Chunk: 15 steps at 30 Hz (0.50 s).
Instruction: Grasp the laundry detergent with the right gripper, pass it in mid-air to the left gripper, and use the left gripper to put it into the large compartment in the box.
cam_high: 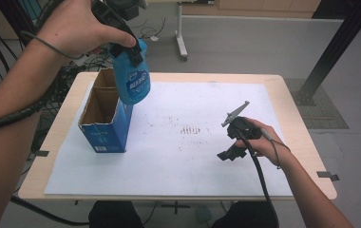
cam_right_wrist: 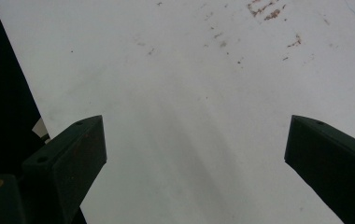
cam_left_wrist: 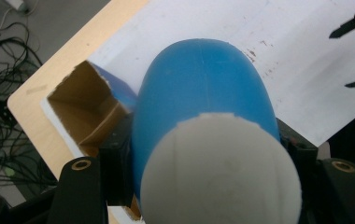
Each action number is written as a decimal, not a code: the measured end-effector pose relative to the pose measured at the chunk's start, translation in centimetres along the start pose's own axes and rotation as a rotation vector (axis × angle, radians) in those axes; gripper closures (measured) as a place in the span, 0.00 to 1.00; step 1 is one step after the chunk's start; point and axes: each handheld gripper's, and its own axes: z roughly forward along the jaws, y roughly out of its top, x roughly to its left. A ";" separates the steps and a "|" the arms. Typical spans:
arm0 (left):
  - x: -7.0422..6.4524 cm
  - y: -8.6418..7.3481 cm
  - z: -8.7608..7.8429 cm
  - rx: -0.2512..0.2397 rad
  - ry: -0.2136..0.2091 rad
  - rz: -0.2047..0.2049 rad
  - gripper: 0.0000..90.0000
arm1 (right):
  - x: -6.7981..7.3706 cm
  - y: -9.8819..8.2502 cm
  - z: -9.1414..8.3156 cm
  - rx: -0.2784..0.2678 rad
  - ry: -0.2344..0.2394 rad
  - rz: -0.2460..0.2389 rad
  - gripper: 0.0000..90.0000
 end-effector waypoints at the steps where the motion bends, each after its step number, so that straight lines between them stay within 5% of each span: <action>1: 0.4 -0.1 -0.2 -0.006 0.004 -0.019 0.42 | 0.0 0.0 0.1 -0.002 0.001 -0.001 0.06; 15: 5.2 -1.5 -1.5 -0.015 0.056 -0.206 0.42 | 0.5 0.7 0.5 0.009 0.006 -0.007 0.06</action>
